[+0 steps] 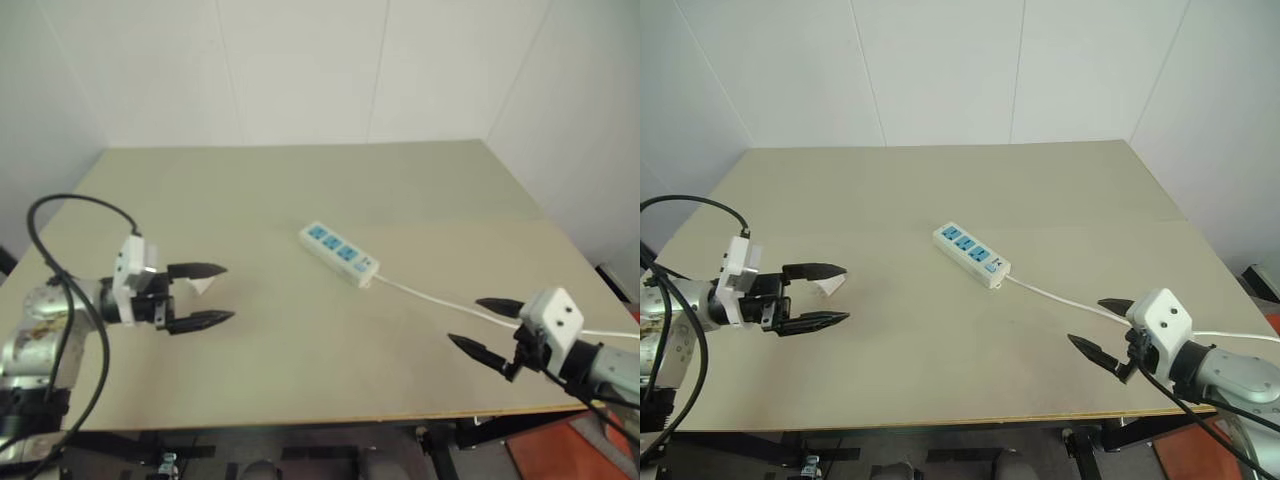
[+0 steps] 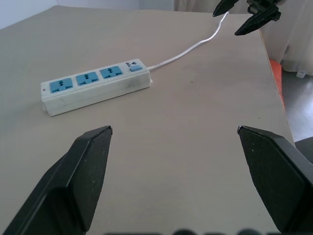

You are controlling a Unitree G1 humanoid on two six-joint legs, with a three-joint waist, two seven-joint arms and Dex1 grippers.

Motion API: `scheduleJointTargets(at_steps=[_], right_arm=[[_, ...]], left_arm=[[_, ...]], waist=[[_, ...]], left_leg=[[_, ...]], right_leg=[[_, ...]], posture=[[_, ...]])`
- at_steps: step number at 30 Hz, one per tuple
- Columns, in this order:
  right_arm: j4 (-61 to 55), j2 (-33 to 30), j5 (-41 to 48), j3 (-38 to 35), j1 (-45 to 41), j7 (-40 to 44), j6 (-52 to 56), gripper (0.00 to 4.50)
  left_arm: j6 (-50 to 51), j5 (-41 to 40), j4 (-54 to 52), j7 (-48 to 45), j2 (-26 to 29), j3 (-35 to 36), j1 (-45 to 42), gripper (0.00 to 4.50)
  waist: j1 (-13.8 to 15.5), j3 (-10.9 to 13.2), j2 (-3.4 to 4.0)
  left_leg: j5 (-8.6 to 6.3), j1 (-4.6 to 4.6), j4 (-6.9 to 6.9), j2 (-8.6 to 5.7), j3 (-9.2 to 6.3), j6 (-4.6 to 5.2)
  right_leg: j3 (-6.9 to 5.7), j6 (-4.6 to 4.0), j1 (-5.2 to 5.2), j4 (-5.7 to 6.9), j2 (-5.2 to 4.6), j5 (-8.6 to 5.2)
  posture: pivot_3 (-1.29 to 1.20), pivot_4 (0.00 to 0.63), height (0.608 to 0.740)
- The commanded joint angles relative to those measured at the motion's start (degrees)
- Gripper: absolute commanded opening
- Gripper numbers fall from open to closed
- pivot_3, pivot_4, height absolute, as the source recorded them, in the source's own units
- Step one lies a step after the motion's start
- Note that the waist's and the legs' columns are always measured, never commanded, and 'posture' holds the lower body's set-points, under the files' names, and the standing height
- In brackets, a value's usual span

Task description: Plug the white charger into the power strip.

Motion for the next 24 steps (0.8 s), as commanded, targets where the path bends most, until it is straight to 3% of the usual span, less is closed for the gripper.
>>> scheduleJointTargets(at_steps=[1, 14, 19, 24], right_arm=[[-1.5, -0.56, 0.3, -1.78, 0.52, 0.27, -0.32, 4.5], [0.93, 1.55, -0.87, 1.14, -4.63, -3.01, -0.93, 4.5], [5.59, 3.86, -0.31, 4.91, -11.73, -1.64, -2.64, 4.5], [21.03, 7.55, -4.29, 14.86, -25.33, 3.43, -7.87, 4.5]], left_arm=[[-0.82, -0.53, -0.93, 0.15, 0.76, 0.95, -1.07, 4.48], [0.49, -2.91, -3.76, 3.14, -1.27, 1.58, -1.62, 4.48], [1.41, -3.91, -2.43, 3.33, -1.25, 2.08, -3.56, 4.48], [0.68, -2.43, -3.68, 4.56, -2.06, 0.36, -3.64, 4.48]], waist=[[0.01, 0.0, 0.0], [-0.09, 0.02, -0.03], [-0.09, 0.02, -0.05], [-0.29, 0.04, -0.08]], left_leg=[[0.0, 0.0, 0.0, 0.0, 0.0, 0.0], [0.0, 0.0, 0.0, 0.0, 0.01, 0.0], [0.0, 0.03, 0.0, 0.0, -0.01, 0.0], [0.0, 0.04, 0.0, 0.0, 0.01, 0.0]], right_leg=[[0.0, 0.0, 0.0, 0.0, 0.0, 0.0], [0.01, 0.0, 0.0, -0.02, 0.0, 0.0], [0.01, 0.0, 0.0, 0.01, 0.02, 0.0], [0.01, -0.01, -0.01, 0.0, 0.02, 0.01]], posture=[[0.0, 0.15, 0.74], [0.0, 0.15, 0.74], [0.0, 0.15, 0.74], [0.0, 0.15, 0.74]])
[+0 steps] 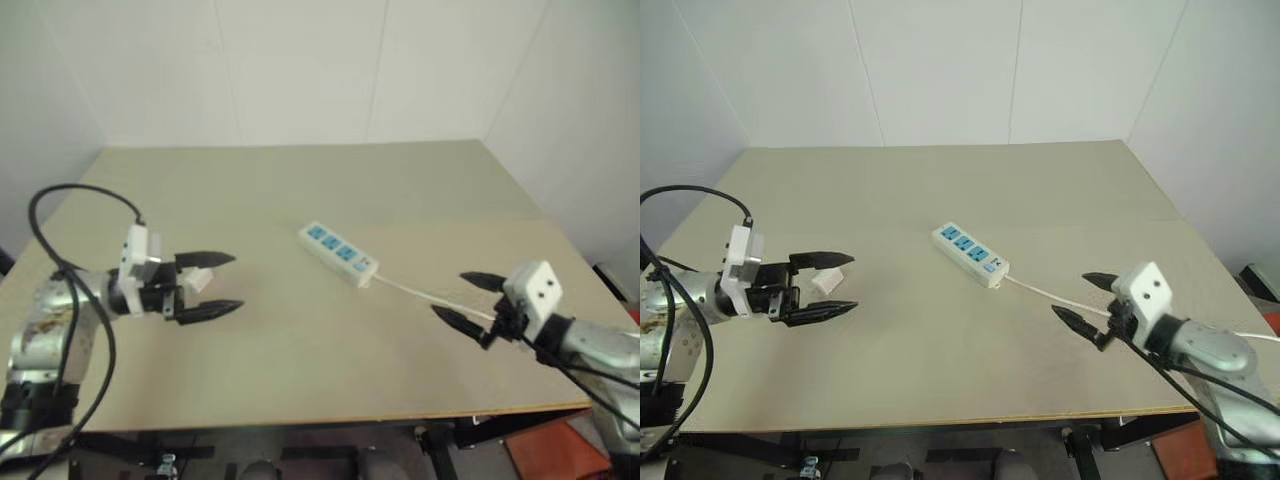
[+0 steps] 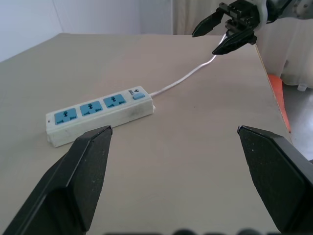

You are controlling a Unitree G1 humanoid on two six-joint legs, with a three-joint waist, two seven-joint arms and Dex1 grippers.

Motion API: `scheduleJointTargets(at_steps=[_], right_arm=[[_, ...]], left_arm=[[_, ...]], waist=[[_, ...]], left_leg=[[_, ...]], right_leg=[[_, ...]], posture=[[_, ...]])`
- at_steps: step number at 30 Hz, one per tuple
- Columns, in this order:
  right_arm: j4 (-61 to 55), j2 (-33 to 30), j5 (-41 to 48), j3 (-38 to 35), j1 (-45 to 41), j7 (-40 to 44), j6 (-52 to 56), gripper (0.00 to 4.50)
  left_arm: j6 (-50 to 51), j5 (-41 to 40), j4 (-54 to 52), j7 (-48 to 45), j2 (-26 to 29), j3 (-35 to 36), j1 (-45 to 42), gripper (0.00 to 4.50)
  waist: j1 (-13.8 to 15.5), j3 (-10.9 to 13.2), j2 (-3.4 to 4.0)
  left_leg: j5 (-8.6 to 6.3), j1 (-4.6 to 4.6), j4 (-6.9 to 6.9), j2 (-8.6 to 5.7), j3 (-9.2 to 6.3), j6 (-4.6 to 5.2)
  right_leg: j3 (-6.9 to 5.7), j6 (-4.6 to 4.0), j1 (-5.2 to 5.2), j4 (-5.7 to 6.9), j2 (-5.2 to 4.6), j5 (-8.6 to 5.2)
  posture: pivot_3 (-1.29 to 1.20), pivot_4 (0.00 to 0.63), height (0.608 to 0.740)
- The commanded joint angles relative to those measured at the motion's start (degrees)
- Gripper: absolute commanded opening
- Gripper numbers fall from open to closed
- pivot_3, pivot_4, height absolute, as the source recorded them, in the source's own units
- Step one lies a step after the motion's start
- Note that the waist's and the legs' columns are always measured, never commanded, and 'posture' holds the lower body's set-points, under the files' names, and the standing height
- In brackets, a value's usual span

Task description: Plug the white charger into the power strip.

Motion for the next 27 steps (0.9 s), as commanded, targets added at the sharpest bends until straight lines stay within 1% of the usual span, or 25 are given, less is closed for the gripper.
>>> scheduleJointTargets(at_steps=[1, 6, 12, 17, 23, 27], right_arm=[[8.74, 2.33, -3.02, 5.7, -7.16, 3.46, -5.28, 4.5], [26.7, 9.28, -6.5, 10.73, -19.08, 5.97, -12.8, 4.5], [45.38, 14.27, -10.19, 11.72, -29.55, 5.87, -21.6, 4.5], [54.5, 17.02, -11.33, 10.89, -34.22, 4.94, -26.0, 4.5], [60.95, 20.37, -12.84, 11.06, -36.3, 3.47, -30.29, 4.5], [64.81, 22.52, -12.78, 9.29, -37.95, -0.89, -31.09, 4.5]], left_arm=[[-1.16, 0.73, -1.76, 0.7, 0.0, -0.39, -0.03, 4.48], [-0.54, 0.12, -5.62, 2.67, -0.38, -0.29, 1.57, 4.48], [0.03, -0.88, -9.11, 4.1, 0.15, 1.14, 4.13, 4.48], [-0.2, -0.29, -10.77, 5.39, 0.92, 2.2, 6.87, 4.48], [0.42, -0.39, -13.06, 6.69, 1.04, 2.0, 8.15, 4.48], [0.32, 0.16, -13.01, 7.33, 0.98, 1.27, 7.33, 4.48]], waist=[[0.03, 0.01, 0.01], [0.02, 0.03, 0.01], [0.16, 0.04, 0.03], [-0.08, 0.05, 0.04], [-0.44, 0.05, 0.04], [-0.98, 0.05, 0.05]], left_leg=[[0.0, -0.02, -0.02, 0.0, -0.01, 0.0], [0.0, -0.08, -0.01, 0.02, 0.0, 0.0], [0.0, -0.07, -0.01, 0.01, -0.01, -0.01], [0.0, -0.05, -0.02, 0.04, -0.02, -0.01], [0.0, -0.05, -0.02, 0.03, -0.01, -0.01], [0.0, -0.05, -0.02, 0.03, -0.01, -0.01]], right_leg=[[-0.01, 0.0, -0.02, 0.0, 0.0, 0.0], [0.01, -0.02, -0.1, 0.01, -0.01, 0.01], [-0.02, -0.03, -0.1, 0.03, -0.04, 0.02], [-0.02, -0.04, -0.13, 0.05, -0.02, 0.02], [-0.01, -0.05, -0.12, 0.07, -0.03, 0.03], [-0.01, -0.06, -0.12, 0.07, -0.04, 0.03]], posture=[[0.0, 0.15, 0.74], [0.0, 0.15, 0.74], [0.0, 0.15, 0.74], [0.0, 0.15, 0.74], [0.0, 0.15, 0.74], [0.0, 0.15, 0.74]])
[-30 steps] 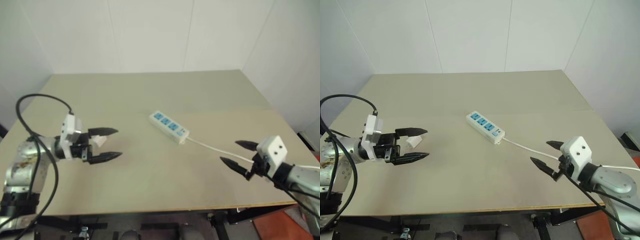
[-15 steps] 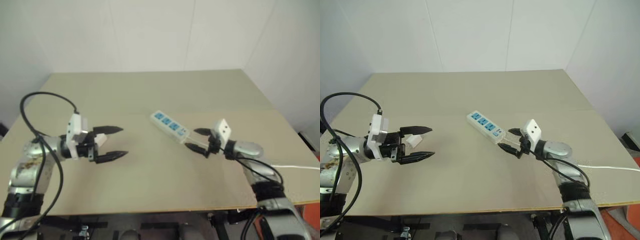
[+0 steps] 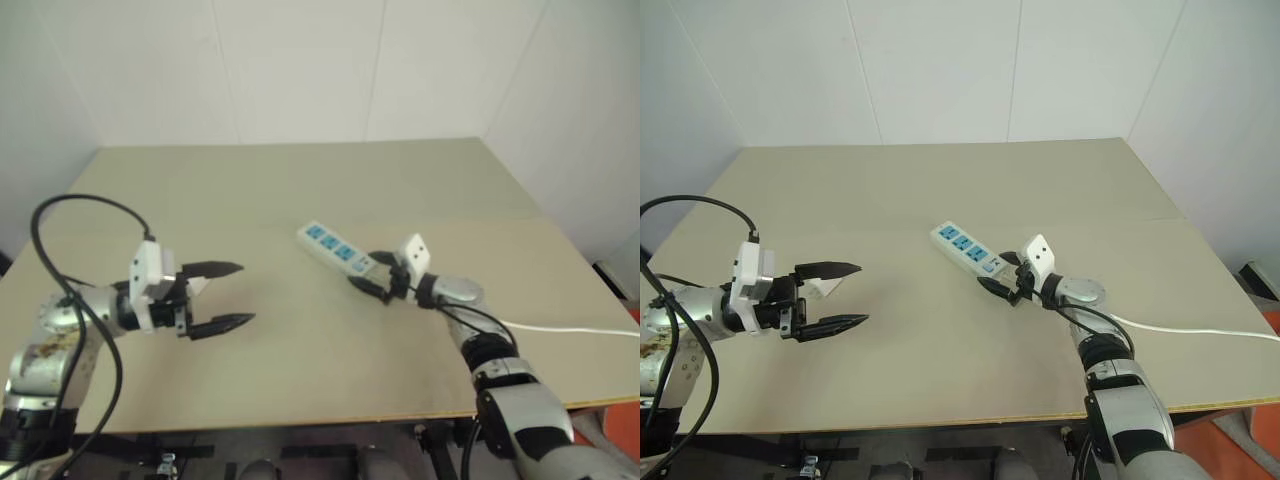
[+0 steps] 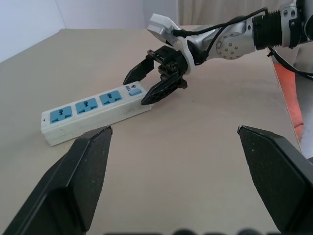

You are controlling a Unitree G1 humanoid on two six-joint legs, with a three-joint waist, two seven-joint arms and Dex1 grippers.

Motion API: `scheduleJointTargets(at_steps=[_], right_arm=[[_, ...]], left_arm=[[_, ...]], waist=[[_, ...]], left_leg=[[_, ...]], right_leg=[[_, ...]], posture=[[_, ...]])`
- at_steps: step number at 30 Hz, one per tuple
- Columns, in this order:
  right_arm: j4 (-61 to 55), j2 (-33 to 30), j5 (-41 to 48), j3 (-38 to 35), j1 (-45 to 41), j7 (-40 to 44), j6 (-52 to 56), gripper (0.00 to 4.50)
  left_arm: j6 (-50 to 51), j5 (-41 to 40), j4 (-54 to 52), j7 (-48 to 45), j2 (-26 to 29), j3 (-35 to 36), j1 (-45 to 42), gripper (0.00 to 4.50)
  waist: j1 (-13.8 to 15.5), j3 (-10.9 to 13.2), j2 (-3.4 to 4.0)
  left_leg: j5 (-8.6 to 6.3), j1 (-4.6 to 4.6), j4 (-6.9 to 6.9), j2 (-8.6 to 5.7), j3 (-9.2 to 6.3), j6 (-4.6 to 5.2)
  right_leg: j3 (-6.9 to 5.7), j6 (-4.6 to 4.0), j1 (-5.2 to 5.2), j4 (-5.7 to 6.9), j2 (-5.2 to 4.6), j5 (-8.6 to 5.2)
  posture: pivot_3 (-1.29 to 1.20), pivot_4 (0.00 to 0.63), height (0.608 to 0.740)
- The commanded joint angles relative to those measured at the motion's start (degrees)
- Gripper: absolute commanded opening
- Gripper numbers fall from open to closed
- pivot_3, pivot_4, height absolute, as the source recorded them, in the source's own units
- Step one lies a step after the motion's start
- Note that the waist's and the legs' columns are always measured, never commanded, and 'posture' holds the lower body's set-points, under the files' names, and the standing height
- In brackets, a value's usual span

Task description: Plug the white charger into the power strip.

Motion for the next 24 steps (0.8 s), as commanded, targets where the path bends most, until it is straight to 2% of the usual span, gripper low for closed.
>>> scheduleJointTargets(at_steps=[1, 13, 24], right_arm=[[1.3, 1.07, 0.85, -2.79, -2.41, -3.34, -1.98, 4.5], [0.34, 2.98, -0.03, -3.52, 0.08, -4.7, -3.94, 4.5], [2.53, 3.11, -0.14, -3.65, -1.33, -4.35, -3.88, 4.5]], left_arm=[[-0.12, -0.37, -1.47, 0.55, 0.65, 0.29, -1.27, 4.48], [-1.28, 0.73, 0.35, 0.16, -0.83, -3.15, -3.79, 4.48], [-1.26, 0.61, 0.02, 0.58, -1.89, -2.8, -3.45, 4.48]], waist=[[-0.3, 0.0, 0.0], [-0.46, 0.01, 0.02], [-0.47, 0.01, 0.02]], left_leg=[[0.0, 0.0, 0.0, 0.0, 0.0, 0.0], [0.0, 0.0, -0.01, 0.0, -0.01, 0.0], [0.0, 0.0, -0.01, 0.0, -0.01, 0.0]], right_leg=[[0.0, 0.0, 0.0, 0.0, 0.0, 0.0], [0.01, 0.0, -0.01, 0.01, 0.0, 0.0], [0.01, 0.0, -0.01, 0.0, 0.01, 0.0]], posture=[[0.0, 0.15, 0.74], [0.0, 0.15, 0.74], [0.0, 0.15, 0.74]])
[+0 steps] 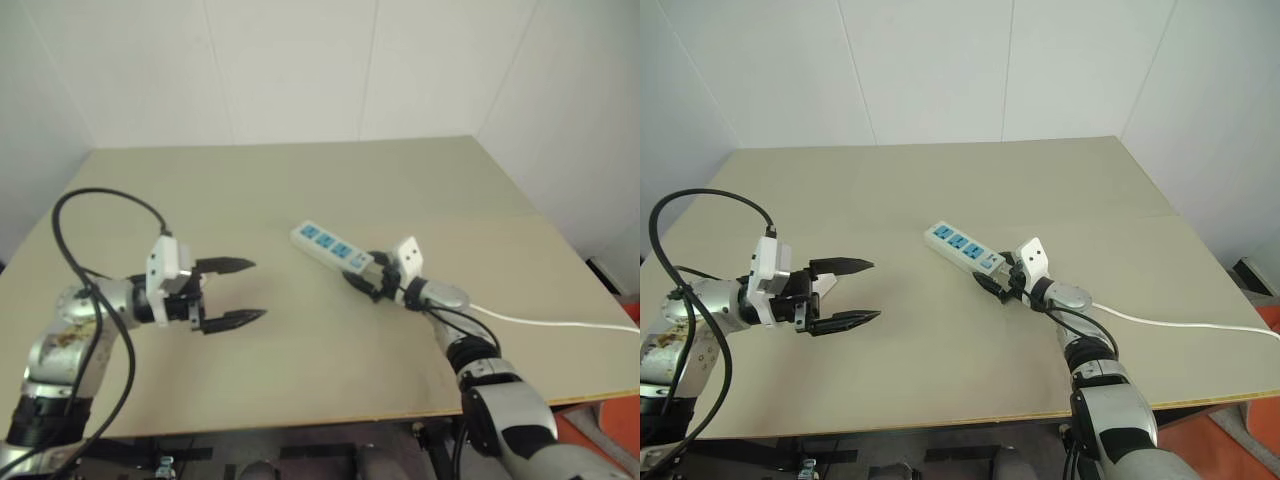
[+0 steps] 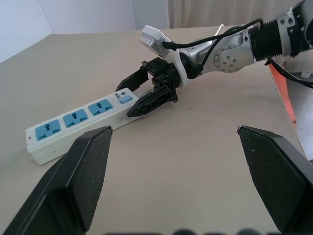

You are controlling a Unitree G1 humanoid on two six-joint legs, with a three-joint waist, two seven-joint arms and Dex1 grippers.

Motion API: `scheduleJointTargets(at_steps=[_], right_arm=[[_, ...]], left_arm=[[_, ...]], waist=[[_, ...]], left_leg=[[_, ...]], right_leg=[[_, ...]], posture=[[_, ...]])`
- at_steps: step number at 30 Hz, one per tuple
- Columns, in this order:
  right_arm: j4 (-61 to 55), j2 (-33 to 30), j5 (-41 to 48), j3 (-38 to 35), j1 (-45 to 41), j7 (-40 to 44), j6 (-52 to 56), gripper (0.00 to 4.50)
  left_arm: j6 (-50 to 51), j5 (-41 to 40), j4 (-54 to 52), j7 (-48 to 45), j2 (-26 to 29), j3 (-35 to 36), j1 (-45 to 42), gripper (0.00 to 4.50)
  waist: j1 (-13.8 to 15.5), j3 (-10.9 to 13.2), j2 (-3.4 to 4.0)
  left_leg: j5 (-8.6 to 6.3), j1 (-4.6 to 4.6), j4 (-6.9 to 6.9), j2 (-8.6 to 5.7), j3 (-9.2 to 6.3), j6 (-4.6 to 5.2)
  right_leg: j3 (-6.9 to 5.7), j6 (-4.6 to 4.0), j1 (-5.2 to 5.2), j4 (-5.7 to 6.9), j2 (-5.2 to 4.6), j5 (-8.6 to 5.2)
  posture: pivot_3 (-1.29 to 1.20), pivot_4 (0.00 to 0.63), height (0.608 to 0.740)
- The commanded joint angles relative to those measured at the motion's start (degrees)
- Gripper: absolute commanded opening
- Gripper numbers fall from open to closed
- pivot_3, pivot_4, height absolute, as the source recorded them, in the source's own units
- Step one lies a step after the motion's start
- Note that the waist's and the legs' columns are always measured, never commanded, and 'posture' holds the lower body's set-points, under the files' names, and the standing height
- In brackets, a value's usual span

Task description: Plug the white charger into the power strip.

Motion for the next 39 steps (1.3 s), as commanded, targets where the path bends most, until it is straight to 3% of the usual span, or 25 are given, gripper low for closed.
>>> scheduleJointTargets(at_steps=[1, 5, 9, 18, 23, 28, 32, 35, 39], right_arm=[[0.24, 0.08, 0.32, -0.98, -1.65, 0.39, -1.41, 4.5], [1.67, 0.29, 0.91, -1.56, -2.26, 0.92, -0.55, 4.5], [2.77, 0.57, 1.37, -2.76, -2.55, 0.21, -1.14, 3.44], [0.24, 0.39, 2.02, -3.41, -0.66, 2.53, -2.07, 3.43], [-10.43, -1.86, 2.82, -2.27, 5.67, 7.39, -0.43, 3.43], [-31.96, -7.04, 7.08, 0.47, 18.85, 16.93, 7.02, 3.43], [-46.82, -11.22, 13.24, 2.46, 27.99, 23.7, 14.85, 3.43], [-51.09, -12.92, 13.72, 4.26, 30.53, 25.74, 17.04, 3.43], [-50.59, -12.33, 12.28, 6.33, 29.58, 25.46, 17.27, 3.43]], left_arm=[[-1.0, -0.6, -1.41, 0.52, -0.33, 0.75, 0.24, 4.48], [-1.08, -0.46, -1.25, 0.55, -0.5, 0.77, 0.14, 4.48], [-1.2, -0.33, -1.17, 0.55, -0.53, 0.69, 0.24, 4.5], [-1.01, -0.35, -1.03, 0.42, -1.07, 0.01, -0.25, 4.5], [-1.42, -0.27, 0.29, -0.51, -0.8, 0.08, -0.99, 4.5], [-2.06, 0.4, 3.25, -1.29, 0.35, 0.41, -3.61, 4.5], [2.68, 3.0, 3.51, 4.12, 1.14, -1.44, -8.48, 4.5], [6.35, 8.1, 2.77, 10.8, 1.08, -4.15, -12.1, 4.5], [18.82, 11.04, 2.06, 17.02, 2.31, -7.96, -19.11, 4.5]], waist=[[0.0, 0.0, 0.0], [0.0, 0.0, 0.0], [0.0, 0.0, 0.0], [0.0, 0.0, 0.0], [0.19, 0.0, 0.0], [0.69, 0.02, 0.02], [0.75, 0.03, 0.01], [0.44, 0.02, 0.0], [0.2, 0.05, -0.04]], left_leg=[[0.0, 0.0, 0.0, 0.0, 0.0, 0.0], [0.0, 0.0, 0.0, 0.0, 0.0, 0.0], [0.0, 0.0, 0.0, 0.0, 0.0, 0.0], [0.0, 0.0, 0.0, 0.0, 0.0, 0.0], [0.0, -0.03, -0.01, 0.0, -0.01, 0.0], [0.0, -0.04, -0.01, -0.02, -0.02, 0.0], [0.0, -0.01, 0.0, -0.01, -0.03, 0.0], [0.0, 0.04, 0.0, -0.01, -0.03, 0.0], [0.0, 0.02, 0.0, -0.02, -0.08, 0.0]], right_leg=[[0.0, 0.0, 0.0, 0.0, 0.0, 0.0], [0.0, 0.0, 0.0, 0.0, 0.0, 0.0], [0.0, 0.0, 0.0, 0.0, 0.0, 0.0], [0.0, 0.0, 0.0, 0.0, 0.0, 0.0], [-0.01, 0.0, 0.0, -0.02, -0.01, 0.0], [-0.03, 0.01, 0.0, -0.04, -0.02, -0.01], [-0.04, 0.03, 0.04, -0.02, 0.0, -0.01], [-0.01, 0.05, 0.08, -0.02, 0.04, 0.0], [-0.02, 0.1, 0.07, -0.01, 0.07, 0.01]], posture=[[0.0, 0.15, 0.74], [0.0, 0.15, 0.74], [0.0, 0.15, 0.74], [0.0, 0.15, 0.74], [0.0, 0.15, 0.74], [0.0, 0.15, 0.74], [0.0, 0.15, 0.74], [0.0, 0.15, 0.74], [0.0, 0.15, 0.74]])
